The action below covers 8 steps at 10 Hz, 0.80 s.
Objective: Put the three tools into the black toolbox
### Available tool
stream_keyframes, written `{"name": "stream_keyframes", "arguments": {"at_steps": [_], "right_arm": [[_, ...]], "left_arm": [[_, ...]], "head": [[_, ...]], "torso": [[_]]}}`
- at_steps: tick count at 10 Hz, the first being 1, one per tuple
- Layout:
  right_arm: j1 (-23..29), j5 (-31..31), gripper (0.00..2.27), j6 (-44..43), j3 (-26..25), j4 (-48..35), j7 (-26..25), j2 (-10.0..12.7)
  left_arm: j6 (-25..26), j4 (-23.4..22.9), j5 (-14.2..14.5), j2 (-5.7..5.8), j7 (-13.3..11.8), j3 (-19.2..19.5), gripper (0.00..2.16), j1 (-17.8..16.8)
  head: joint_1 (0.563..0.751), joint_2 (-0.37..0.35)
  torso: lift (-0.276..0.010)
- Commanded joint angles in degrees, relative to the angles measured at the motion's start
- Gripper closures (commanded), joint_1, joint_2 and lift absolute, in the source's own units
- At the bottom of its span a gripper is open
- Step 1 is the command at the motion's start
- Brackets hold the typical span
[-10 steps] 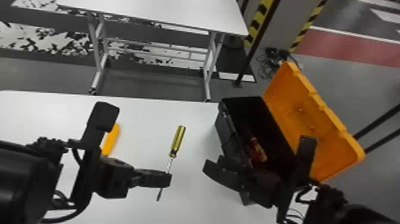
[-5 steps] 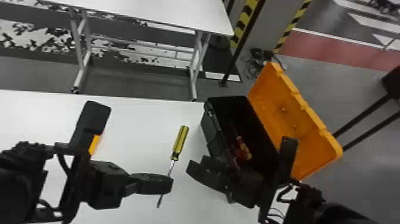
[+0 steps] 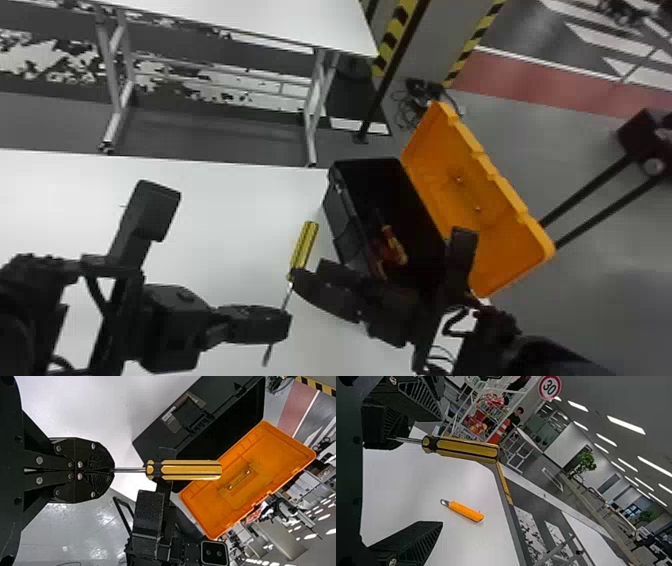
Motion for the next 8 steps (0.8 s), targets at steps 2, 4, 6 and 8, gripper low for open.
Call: {"name": "stream_keyframes", "arguments": {"at_steps": [2, 4, 6, 8], "right_arm": [[-0.16, 0.09, 0.07, -1.16, 0.67, 0.01, -0.19, 0.10], [-0.16, 0.09, 0.12, -1.51, 1.02, -0.34, -0.36, 0.10], [0.46, 0.18, 2.13, -1.51, 1.28, -0.96, -1.42, 0.10], [1.43, 0.70, 2.24, -2.04, 1.28, -1.83, -1.51, 0.10]], "left_arm": [[0.24, -0.73, -0.67, -0.25, 0.35, -1.26, 1.85, 2.67], [0.24, -2.04, -1.11, -0.17, 0.26, -1.18, 1.85, 4.43], [0.24, -2.75, -1.28, -0.08, 0.17, -0.91, 1.87, 5.48], [0.24, -2.75, -1.55, -0.08, 0.26, -0.56, 1.89, 6.28]], "head": [[0.695, -0.350], [0.695, -0.350], [0.695, -0.350], [0.695, -0.350]], "torso": [[-0.051], [-0.051], [-0.051], [-0.051]]}}
